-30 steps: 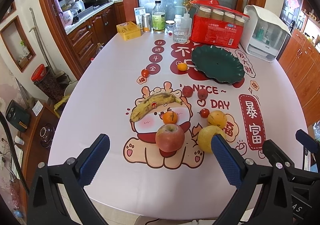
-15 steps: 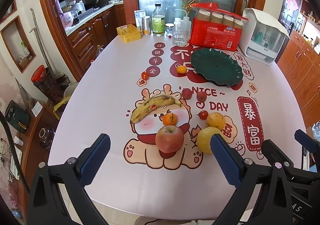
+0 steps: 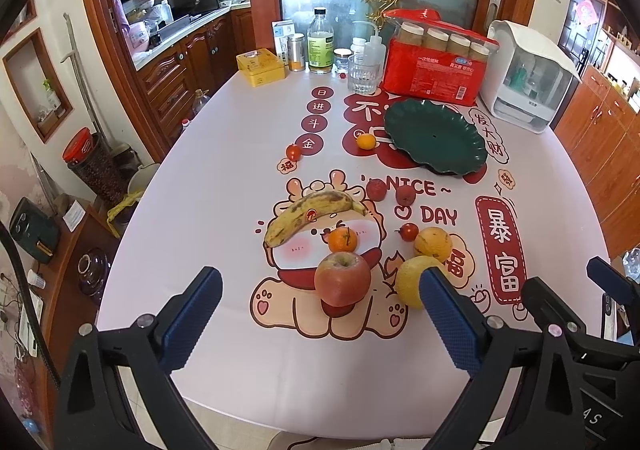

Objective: Organize fruits

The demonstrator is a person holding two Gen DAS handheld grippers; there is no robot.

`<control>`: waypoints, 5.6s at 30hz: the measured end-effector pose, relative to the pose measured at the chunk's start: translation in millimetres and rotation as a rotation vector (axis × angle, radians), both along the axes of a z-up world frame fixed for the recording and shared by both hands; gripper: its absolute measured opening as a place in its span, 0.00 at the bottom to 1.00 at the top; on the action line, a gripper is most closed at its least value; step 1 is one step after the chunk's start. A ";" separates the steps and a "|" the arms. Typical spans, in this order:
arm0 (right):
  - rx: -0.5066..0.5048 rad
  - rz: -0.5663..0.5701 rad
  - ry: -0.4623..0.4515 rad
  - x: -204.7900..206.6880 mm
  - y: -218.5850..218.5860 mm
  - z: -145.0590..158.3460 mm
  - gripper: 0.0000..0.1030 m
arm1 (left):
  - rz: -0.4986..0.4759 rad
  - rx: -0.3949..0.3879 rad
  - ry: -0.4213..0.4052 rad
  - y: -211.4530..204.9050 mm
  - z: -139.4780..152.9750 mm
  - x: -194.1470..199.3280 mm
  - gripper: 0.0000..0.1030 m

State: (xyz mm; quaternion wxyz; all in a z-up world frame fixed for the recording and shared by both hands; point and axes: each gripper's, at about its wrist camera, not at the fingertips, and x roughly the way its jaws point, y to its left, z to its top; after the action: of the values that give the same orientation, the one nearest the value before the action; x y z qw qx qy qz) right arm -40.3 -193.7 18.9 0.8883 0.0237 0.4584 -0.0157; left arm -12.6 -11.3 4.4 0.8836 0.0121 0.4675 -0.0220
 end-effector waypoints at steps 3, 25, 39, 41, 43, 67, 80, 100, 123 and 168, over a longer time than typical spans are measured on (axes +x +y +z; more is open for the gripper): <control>0.010 0.008 -0.003 1.0 1.1 1.0 0.92 | -0.001 0.002 -0.003 0.6 1.5 0.3 0.95; 0.070 0.076 0.046 27.4 -3.3 -11.9 0.90 | -0.011 -0.063 0.067 15.3 -21.6 31.3 0.96; 0.039 0.138 0.128 54.5 -15.2 -65.3 0.85 | -0.079 -0.096 0.088 33.9 -73.6 50.4 0.96; 0.048 0.164 0.143 56.8 -12.3 -75.2 0.85 | -0.096 -0.125 0.125 32.4 -88.4 54.7 0.96; 0.048 0.187 0.152 59.2 -8.7 -84.7 0.85 | -0.101 -0.139 0.162 30.1 -102.1 59.7 0.96; 0.083 0.276 0.261 76.9 15.9 -167.9 0.85 | -0.110 -0.177 0.374 -0.1 -191.7 92.5 0.89; 0.061 0.285 0.227 73.1 27.3 -175.3 0.68 | -0.110 -0.169 0.359 -9.8 -197.2 91.7 0.67; 0.105 0.305 0.124 43.0 4.7 -140.9 0.67 | -0.149 -0.156 0.250 -11.4 -139.7 57.6 0.67; 0.127 0.203 -0.073 108.3 -64.0 -34.2 0.67 | -0.242 -0.109 0.065 -79.5 -36.6 140.4 0.67; -0.003 0.091 0.104 327.6 -136.7 -181.4 0.69 | -0.209 -0.044 0.228 -212.6 -185.6 381.0 0.87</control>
State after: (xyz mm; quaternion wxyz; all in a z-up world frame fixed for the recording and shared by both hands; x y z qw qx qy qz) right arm 287.3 -330.4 -162.6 0.8631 0.0005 0.5044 0.0229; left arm 368.4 -224.0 -181.2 0.8177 0.0388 0.5605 -0.1255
